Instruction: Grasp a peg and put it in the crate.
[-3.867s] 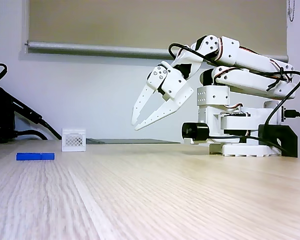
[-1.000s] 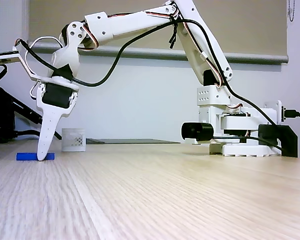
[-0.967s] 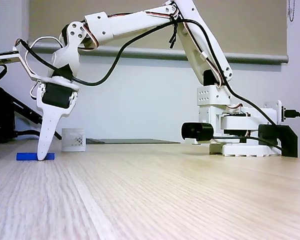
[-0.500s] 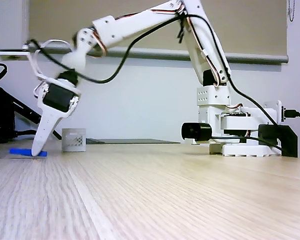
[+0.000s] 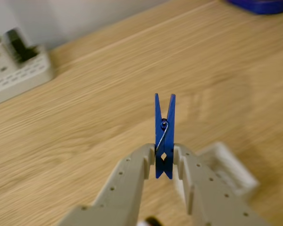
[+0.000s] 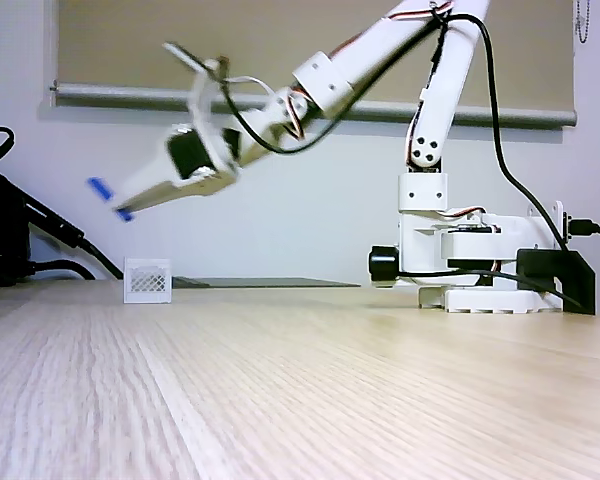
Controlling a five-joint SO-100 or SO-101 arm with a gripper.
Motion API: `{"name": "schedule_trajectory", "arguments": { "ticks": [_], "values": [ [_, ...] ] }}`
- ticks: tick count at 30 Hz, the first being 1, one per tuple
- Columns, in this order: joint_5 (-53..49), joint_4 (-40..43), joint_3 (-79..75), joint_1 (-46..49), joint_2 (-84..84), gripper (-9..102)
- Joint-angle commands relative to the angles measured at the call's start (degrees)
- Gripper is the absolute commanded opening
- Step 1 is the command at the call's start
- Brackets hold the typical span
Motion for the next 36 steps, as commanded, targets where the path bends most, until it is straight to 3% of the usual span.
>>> {"name": "schedule_trajectory", "arguments": {
  "ticks": [1,12,23,31,36],
  "values": [
    [-0.8,-9.0,1.5,3.0,3.9,-1],
    [-0.5,-17.8,0.9,3.3,-8.9,-1],
    [0.1,-17.2,-5.0,5.7,-17.4,1],
    [-0.5,-17.1,-4.7,5.6,-17.5,17],
    [-0.4,-17.1,-4.7,5.6,-17.4,11]
  ]
}}
